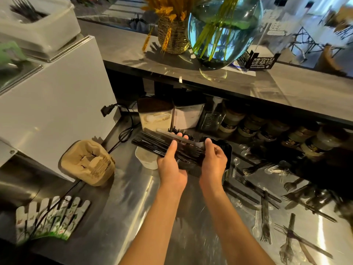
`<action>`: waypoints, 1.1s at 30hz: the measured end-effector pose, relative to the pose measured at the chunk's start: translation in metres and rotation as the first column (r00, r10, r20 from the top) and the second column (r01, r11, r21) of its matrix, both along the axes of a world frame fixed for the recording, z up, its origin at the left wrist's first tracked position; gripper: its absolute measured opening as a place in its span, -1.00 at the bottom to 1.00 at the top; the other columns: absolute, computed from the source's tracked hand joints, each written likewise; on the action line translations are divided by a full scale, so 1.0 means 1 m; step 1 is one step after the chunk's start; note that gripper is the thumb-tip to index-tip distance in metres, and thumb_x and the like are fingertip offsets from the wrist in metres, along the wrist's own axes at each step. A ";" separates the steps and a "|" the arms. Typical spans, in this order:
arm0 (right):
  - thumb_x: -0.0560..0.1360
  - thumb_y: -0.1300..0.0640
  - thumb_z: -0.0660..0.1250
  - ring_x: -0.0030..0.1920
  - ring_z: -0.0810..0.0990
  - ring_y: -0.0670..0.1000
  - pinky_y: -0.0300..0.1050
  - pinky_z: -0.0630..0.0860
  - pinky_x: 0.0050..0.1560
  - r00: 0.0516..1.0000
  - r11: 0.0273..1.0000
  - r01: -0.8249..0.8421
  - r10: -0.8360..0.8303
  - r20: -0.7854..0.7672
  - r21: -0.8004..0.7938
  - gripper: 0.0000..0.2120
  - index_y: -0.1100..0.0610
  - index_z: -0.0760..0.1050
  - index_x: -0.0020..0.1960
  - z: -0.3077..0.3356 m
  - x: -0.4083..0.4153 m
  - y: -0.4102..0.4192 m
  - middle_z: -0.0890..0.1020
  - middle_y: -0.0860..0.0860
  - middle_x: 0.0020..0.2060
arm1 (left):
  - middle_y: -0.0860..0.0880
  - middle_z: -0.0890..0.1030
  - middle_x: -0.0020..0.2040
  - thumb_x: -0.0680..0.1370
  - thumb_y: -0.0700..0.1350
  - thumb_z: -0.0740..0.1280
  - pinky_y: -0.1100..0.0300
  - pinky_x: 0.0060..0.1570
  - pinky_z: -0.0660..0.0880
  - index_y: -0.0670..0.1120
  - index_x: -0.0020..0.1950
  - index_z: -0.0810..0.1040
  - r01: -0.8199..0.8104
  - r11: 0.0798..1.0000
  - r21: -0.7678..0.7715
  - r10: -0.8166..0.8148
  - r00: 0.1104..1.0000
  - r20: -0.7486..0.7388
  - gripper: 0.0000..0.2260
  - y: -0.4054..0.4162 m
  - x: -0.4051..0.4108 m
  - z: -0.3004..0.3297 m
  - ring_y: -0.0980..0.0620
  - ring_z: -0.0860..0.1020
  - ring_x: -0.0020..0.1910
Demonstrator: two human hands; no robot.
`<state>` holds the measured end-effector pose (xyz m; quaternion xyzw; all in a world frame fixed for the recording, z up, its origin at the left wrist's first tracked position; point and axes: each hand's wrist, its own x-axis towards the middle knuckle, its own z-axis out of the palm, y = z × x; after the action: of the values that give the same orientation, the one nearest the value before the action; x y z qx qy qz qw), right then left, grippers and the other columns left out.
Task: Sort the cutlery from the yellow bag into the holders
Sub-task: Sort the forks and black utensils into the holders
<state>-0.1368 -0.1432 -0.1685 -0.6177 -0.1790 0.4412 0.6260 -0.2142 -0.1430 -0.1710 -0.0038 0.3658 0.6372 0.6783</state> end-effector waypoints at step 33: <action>0.59 0.06 0.39 -0.18 0.64 0.07 0.09 0.62 -0.16 0.963 0.991 -0.064 0.031 0.267 0.114 -0.90 0.08 0.54 -0.05 -0.005 0.005 -0.017 0.65 0.04 -0.19 | -0.09 0.73 -0.08 0.64 -0.17 0.30 0.03 -0.20 0.65 -0.23 0.27 0.50 0.010 0.998 -0.055 -0.019 0.986 -0.163 -0.77 0.000 -0.014 0.015 -0.05 0.72 -0.10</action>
<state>-0.1319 -0.1602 -0.1738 -0.6273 -0.3021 0.3580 0.6221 -0.2286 -0.1434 -0.1563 0.0328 0.4372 0.6202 0.6505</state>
